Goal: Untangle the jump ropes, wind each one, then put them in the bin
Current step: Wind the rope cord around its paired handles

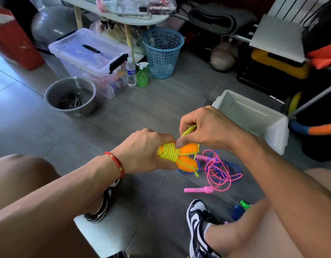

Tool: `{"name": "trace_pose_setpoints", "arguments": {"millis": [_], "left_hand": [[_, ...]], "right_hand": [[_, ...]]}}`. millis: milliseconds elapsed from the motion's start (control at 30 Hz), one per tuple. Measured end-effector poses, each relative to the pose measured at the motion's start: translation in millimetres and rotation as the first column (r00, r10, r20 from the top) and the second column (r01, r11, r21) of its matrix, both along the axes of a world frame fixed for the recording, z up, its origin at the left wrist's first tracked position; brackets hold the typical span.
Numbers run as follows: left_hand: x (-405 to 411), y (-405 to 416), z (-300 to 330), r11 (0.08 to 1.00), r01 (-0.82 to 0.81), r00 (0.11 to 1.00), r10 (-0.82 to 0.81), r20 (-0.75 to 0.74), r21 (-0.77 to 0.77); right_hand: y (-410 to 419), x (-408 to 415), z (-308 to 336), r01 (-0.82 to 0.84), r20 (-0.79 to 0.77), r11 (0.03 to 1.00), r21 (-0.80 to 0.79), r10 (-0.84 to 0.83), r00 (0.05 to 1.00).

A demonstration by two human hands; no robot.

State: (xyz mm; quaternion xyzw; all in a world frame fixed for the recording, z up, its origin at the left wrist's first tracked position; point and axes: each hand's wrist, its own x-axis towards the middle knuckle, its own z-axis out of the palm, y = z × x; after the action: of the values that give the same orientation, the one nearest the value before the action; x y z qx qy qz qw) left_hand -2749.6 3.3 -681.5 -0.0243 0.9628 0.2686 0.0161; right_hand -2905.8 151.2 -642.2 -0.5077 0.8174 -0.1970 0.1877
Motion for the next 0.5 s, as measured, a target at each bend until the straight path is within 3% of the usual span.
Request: {"name": "trace_pose_setpoints", "arguments": {"millis": [167, 267, 500], "left_hand": [[6, 5, 10, 0.994, 0.091, 0.995, -0.089, -0.037, 0.067], [9, 11, 15, 0.982, 0.14, 0.989, -0.132, -0.072, 0.125], [10, 11, 23, 0.948, 0.151, 0.987, -0.129, -0.096, 0.281]], "right_hand": [[6, -15, 0, 0.012, 0.437, 0.994, -0.112, 0.038, 0.899], [10, -27, -10, 0.045, 0.526, 0.983, -0.176, 0.055, 0.849], [7, -25, -41, 0.063, 0.624, 0.987, -0.148, 0.044, 0.78]]}}
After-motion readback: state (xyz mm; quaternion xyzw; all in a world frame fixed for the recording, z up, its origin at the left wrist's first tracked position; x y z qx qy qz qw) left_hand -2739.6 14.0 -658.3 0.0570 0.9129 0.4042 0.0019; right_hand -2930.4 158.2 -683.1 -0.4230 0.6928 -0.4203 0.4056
